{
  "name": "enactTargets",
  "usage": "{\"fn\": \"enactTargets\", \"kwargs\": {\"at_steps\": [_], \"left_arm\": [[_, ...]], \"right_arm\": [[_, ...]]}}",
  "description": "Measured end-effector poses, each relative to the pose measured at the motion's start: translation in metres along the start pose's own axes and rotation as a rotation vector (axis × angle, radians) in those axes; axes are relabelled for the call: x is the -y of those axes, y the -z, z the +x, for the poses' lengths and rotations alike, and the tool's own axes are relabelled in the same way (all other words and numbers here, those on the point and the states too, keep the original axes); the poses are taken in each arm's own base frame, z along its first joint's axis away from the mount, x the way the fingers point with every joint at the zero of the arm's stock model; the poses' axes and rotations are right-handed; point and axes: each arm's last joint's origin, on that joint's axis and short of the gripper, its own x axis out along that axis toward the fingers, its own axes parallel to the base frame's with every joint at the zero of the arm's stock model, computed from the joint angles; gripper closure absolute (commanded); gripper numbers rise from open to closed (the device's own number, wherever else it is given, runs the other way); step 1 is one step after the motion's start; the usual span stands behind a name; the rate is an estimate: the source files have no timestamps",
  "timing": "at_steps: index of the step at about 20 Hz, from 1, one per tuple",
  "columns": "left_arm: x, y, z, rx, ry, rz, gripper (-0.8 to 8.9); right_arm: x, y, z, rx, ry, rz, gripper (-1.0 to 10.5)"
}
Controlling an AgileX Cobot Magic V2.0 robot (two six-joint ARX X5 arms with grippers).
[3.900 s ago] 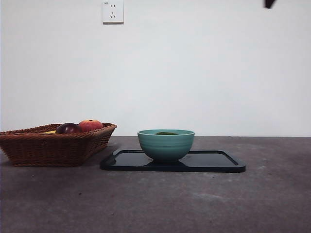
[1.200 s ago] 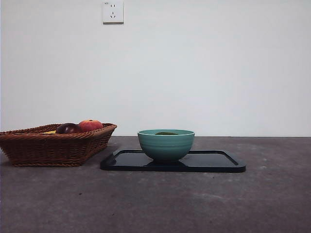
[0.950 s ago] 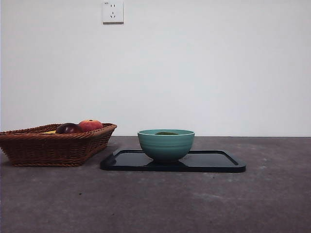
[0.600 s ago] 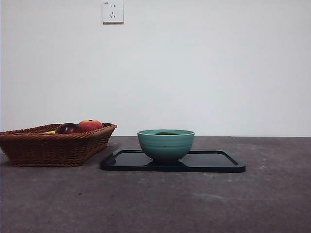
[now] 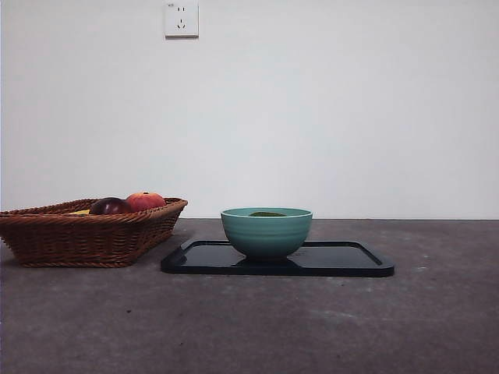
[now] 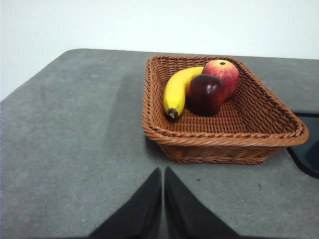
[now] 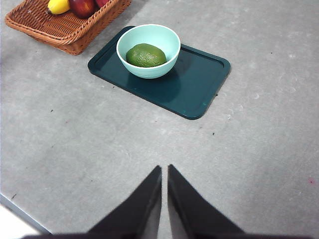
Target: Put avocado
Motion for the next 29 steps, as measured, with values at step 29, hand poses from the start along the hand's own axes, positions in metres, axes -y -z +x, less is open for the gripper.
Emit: {"fn": "enactTargets", "kwargs": {"at_steps": [29], "left_arm": [[0.000,0.000,0.000,0.000,0.000,0.000,8.05]], "right_arm": [[0.076,0.123,0.096,0.524,0.668,0.125,9.3]]}}
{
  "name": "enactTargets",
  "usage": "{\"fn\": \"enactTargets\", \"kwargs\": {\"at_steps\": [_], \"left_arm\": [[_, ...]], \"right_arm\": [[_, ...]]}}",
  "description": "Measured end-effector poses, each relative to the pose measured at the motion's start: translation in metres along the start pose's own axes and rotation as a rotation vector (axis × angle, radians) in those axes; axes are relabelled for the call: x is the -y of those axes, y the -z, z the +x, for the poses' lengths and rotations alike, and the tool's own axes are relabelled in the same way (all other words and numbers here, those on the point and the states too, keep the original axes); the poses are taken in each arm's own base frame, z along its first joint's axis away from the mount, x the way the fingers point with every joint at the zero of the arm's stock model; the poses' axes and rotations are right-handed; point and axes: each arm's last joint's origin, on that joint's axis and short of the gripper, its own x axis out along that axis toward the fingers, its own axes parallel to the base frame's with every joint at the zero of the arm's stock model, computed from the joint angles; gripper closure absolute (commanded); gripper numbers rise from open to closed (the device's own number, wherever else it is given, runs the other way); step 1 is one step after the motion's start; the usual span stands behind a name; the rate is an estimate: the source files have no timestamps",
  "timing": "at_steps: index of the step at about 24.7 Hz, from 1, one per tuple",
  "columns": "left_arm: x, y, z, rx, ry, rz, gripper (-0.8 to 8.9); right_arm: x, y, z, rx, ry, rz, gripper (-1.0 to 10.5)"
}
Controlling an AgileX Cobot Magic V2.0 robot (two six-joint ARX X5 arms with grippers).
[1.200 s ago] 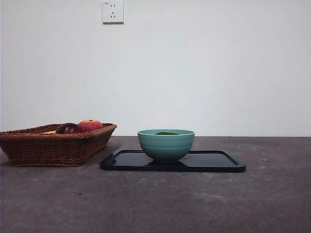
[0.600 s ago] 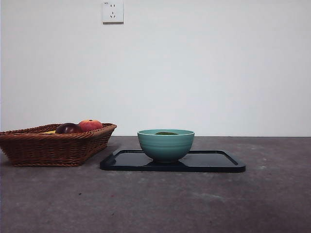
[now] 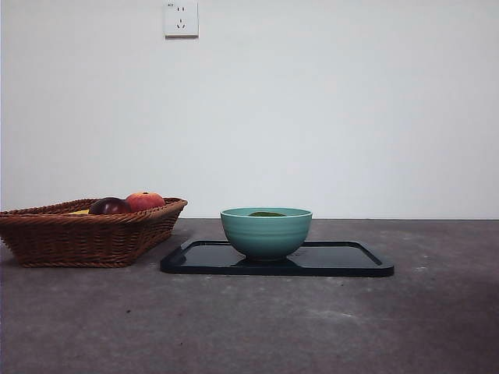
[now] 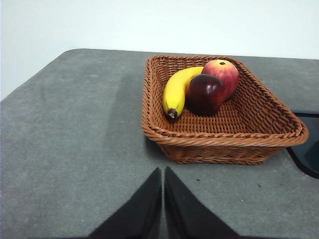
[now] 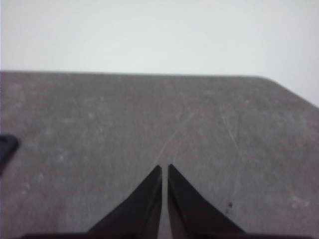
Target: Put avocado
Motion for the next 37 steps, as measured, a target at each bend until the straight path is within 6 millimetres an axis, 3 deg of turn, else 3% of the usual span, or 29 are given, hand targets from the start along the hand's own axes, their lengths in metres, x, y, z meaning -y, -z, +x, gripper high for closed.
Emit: {"fn": "enactTargets", "kwargs": {"at_steps": [10,37], "left_arm": [[0.0000,0.0000,0.0000,0.000,0.000,0.000,8.05],[0.0000,0.0000,0.0000,0.000,0.000,0.000,8.05]], "right_arm": [[-0.0037,0.0081,-0.0023,-0.077,-0.181,-0.013,9.3],[-0.0001,0.0077,-0.0017,-0.072,-0.145,-0.018,9.3]]}}
